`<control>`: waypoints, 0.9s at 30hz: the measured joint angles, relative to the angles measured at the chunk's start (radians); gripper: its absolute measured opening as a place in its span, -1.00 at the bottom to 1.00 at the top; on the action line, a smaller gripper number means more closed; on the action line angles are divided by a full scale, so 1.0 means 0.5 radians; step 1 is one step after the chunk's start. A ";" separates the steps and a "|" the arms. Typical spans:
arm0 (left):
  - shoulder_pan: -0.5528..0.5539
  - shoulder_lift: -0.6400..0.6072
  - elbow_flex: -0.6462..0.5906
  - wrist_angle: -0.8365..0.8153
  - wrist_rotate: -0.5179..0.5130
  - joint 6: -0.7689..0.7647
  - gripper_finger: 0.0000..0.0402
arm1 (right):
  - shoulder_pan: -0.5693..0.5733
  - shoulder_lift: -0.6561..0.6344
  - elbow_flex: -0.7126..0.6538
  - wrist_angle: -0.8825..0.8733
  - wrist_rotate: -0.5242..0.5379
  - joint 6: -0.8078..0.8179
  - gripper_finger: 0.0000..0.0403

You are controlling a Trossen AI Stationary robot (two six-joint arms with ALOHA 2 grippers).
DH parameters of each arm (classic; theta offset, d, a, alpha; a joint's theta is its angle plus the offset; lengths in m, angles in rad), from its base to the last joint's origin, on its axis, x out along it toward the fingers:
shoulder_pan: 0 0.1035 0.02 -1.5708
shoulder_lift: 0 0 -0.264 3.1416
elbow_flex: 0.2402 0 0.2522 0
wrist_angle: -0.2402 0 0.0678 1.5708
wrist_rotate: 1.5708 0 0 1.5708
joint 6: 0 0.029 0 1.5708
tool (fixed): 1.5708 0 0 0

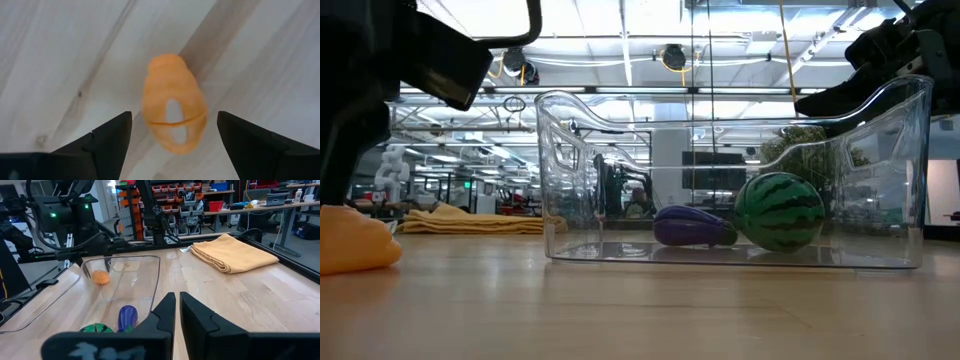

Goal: Pick and placing Produce into tupperware
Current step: Put the orange croissant into the transparent bin

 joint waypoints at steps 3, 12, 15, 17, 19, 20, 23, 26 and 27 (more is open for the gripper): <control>0.014 0.000 -0.003 0.002 -0.016 0.003 0.50 | 0.000 0.000 0.000 0.000 0.000 0.000 -0.92; 0.050 0.000 -0.007 0.003 -0.097 0.062 0.50 | 0.000 0.000 0.000 0.000 0.000 0.000 -0.92; 0.050 0.000 -0.041 0.012 -0.077 0.050 0.50 | 0.000 0.000 0.000 -0.001 0.000 -0.001 -0.92; 0.050 0.000 -0.073 0.031 -0.053 0.030 0.50 | 0.000 0.000 0.000 -0.001 0.000 -0.001 -0.92; 0.050 0.000 -0.114 0.109 -0.008 0.022 0.50 | 0.000 0.000 0.000 -0.001 0.000 -0.001 -0.92; 0.050 0.000 -0.131 0.144 0.000 0.023 0.50 | 0.000 0.000 0.000 -0.001 0.000 -0.001 -0.92; 0.050 -0.008 -0.181 0.226 0.015 0.022 0.50 | 0.000 0.000 0.000 -0.001 0.000 -0.001 -0.92; 0.050 -0.015 -0.210 0.259 0.022 0.022 0.50 | 0.000 0.000 0.000 -0.001 0.000 -0.001 -0.92; 0.050 -0.015 -0.214 0.260 0.022 0.022 0.50 | 0.000 -0.001 0.000 -0.001 0.000 -0.001 -0.92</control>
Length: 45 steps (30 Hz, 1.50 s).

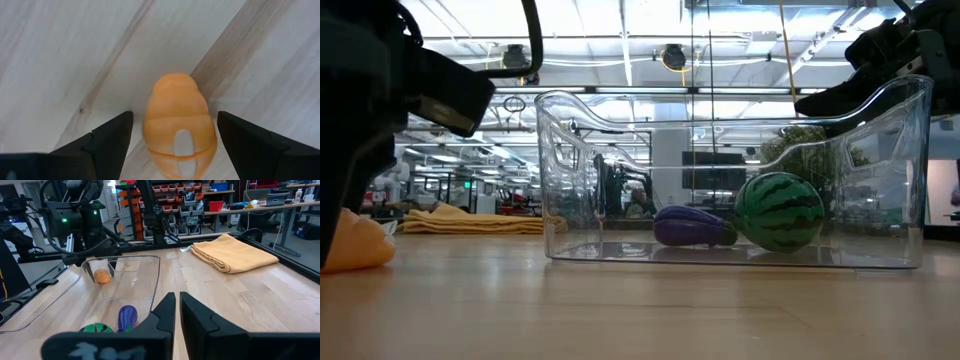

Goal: Pick and placing Produce into tupperware
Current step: Put the orange croissant into the transparent bin

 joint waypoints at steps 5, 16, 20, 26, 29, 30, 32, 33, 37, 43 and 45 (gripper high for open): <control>0.000 0.001 -0.008 0.006 0.000 0.026 0.50 | -0.001 0.000 0.000 0.000 0.000 0.000 -0.92; 0.000 0.008 -0.013 -0.010 0.002 0.033 0.25 | 0.000 0.000 0.000 0.000 0.000 0.000 -0.92; 0.000 0.009 -0.013 -0.010 0.003 0.034 0.03 | 0.000 0.000 0.000 0.001 0.000 0.000 -0.92; -0.003 0.010 -0.014 -0.010 0.008 0.175 -0.04 | 0.000 0.001 0.000 0.000 0.000 0.000 -0.92; -0.003 0.011 0.003 -0.030 0.007 0.265 0.05 | 0.000 0.000 0.000 0.001 0.000 0.000 -0.92; -0.003 0.013 0.020 -0.048 0.007 0.304 0.07 | 0.000 0.001 0.000 0.001 0.000 0.000 -0.92; -0.002 0.024 0.063 -0.098 -0.004 0.382 0.09 | 0.000 0.000 0.000 0.001 0.000 0.000 -0.92; -0.001 0.028 0.084 -0.116 -0.012 0.413 0.09 | 0.000 0.001 0.000 0.001 0.000 0.000 -0.92; 0.025 0.024 0.174 -0.152 -0.029 0.566 0.02 | -0.001 0.000 0.000 0.001 0.001 0.000 -0.92; 0.063 -0.018 0.246 -0.166 -0.064 0.840 -0.02 | 0.000 0.000 0.000 0.001 0.000 0.000 -0.92; 0.078 -0.069 0.246 -0.165 -0.108 0.909 0.01 | 0.000 0.000 0.000 0.001 0.000 0.000 -0.92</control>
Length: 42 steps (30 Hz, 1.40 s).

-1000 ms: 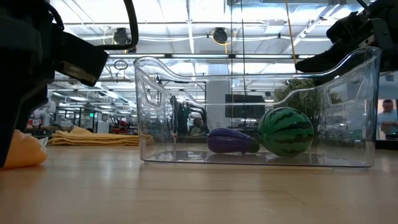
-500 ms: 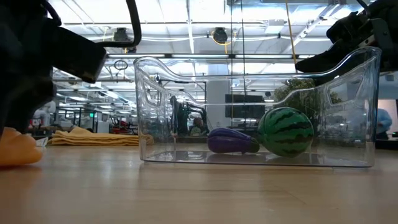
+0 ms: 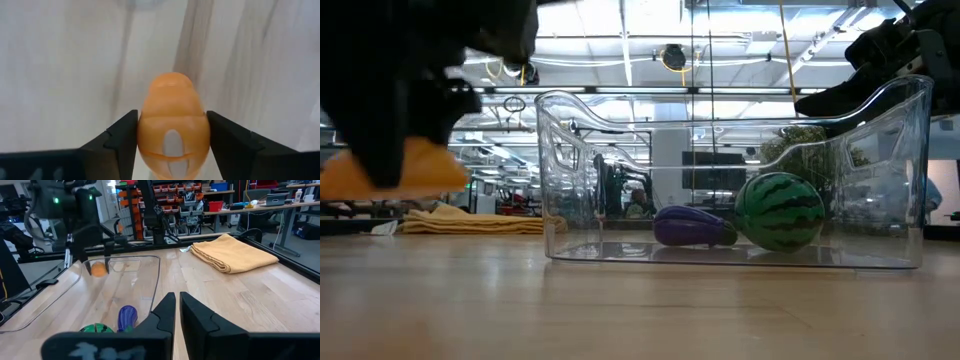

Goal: Pick and placing Produce into tupperware
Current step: Put the orange croissant into the transparent bin

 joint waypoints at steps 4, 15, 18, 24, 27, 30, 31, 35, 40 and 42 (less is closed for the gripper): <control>0.002 -0.177 0.001 0.001 -0.145 0.129 0.04 | 0.000 0.000 0.000 0.000 0.000 0.000 -0.92; -0.004 -0.605 0.002 0.015 -0.449 0.317 0.05 | 0.000 0.000 0.000 0.001 0.000 0.000 -0.92; 0.015 -0.703 0.003 0.015 -0.432 0.324 0.05 | 0.000 0.000 0.000 0.002 0.000 0.016 -0.92; 0.089 -0.867 0.004 0.011 -0.301 0.269 0.05 | 0.000 0.000 0.000 0.002 0.000 0.022 -0.92; 0.095 -0.905 0.004 0.010 -0.281 0.353 0.05 | 0.000 0.000 0.000 0.001 0.000 0.022 -0.92; 0.112 -0.953 0.004 0.010 -0.280 0.434 0.05 | 0.000 0.000 0.000 0.001 0.000 0.024 -0.92; 0.120 -0.967 0.004 0.010 -0.281 0.461 0.05 | 0.000 0.000 0.000 0.001 0.000 0.035 -0.92; 0.145 -1.060 0.004 0.011 -0.289 0.594 0.05 | 0.000 0.000 0.000 -0.001 0.000 0.044 -0.92; 0.194 -1.207 0.004 0.047 -0.319 0.844 0.05 | 0.000 0.000 0.000 0.007 0.000 0.043 -0.92; 0.221 -1.268 0.004 0.098 -0.341 0.951 0.05 | 0.000 0.000 0.000 0.015 0.000 0.042 -0.92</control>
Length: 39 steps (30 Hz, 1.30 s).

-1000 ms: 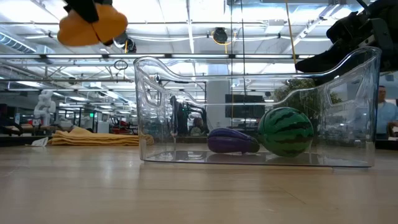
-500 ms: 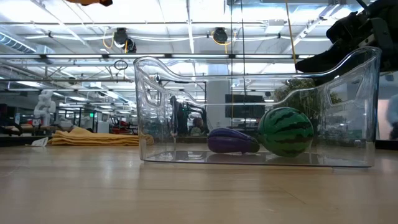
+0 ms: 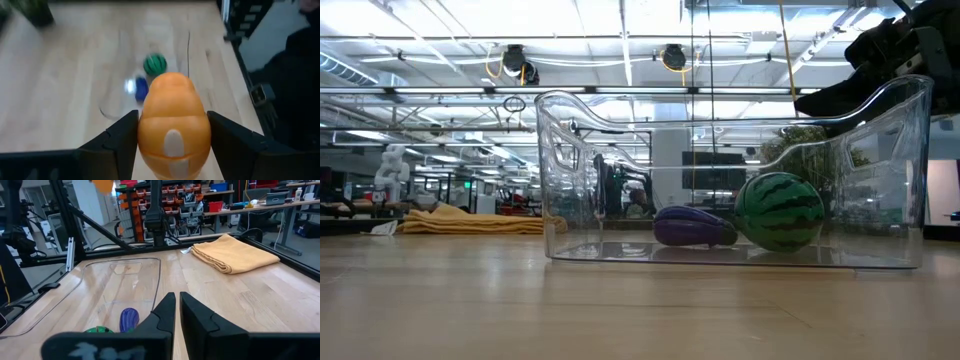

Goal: Pick and placing Produce into tupperware
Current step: Put the orange croissant into the transparent bin

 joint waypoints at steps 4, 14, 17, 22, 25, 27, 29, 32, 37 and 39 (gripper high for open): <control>0.045 -0.104 0.000 0.065 0.000 0.211 0.05 | 0.000 0.001 0.000 -0.002 0.000 0.003 -0.92; 0.128 -0.314 -0.048 0.078 -0.039 0.428 0.05 | 0.000 0.001 0.000 0.015 0.000 0.011 -0.92; 0.140 -0.408 -0.077 0.075 -0.054 0.443 0.05 | 0.000 0.000 0.000 0.015 0.000 0.022 -0.92; 0.139 -0.574 -0.211 0.210 -0.087 0.465 0.05 | 0.000 0.000 0.000 -0.007 0.000 0.047 -0.92; 0.139 -0.669 -0.367 0.326 -0.106 0.505 0.05 | 0.000 0.001 0.000 -0.013 0.000 0.047 -0.92; 0.139 -0.743 -0.483 0.461 -0.107 0.528 0.05 | 0.000 0.000 0.000 -0.013 0.000 0.047 -0.92; 0.139 -0.816 -0.599 0.608 -0.106 0.547 0.05 | 0.000 0.001 0.000 -0.011 0.000 0.047 -0.92; 0.139 -0.916 -0.746 0.796 -0.106 0.557 0.05 | 0.000 0.000 0.000 -0.011 0.000 0.047 -0.92; 0.139 -1.015 -0.939 1.146 -0.118 0.646 0.05 | 0.000 0.001 0.000 -0.014 0.000 0.047 -0.92; 0.139 -1.023 -1.011 1.229 -0.139 0.697 0.05 | 0.000 0.000 0.000 -0.014 0.000 0.047 -0.92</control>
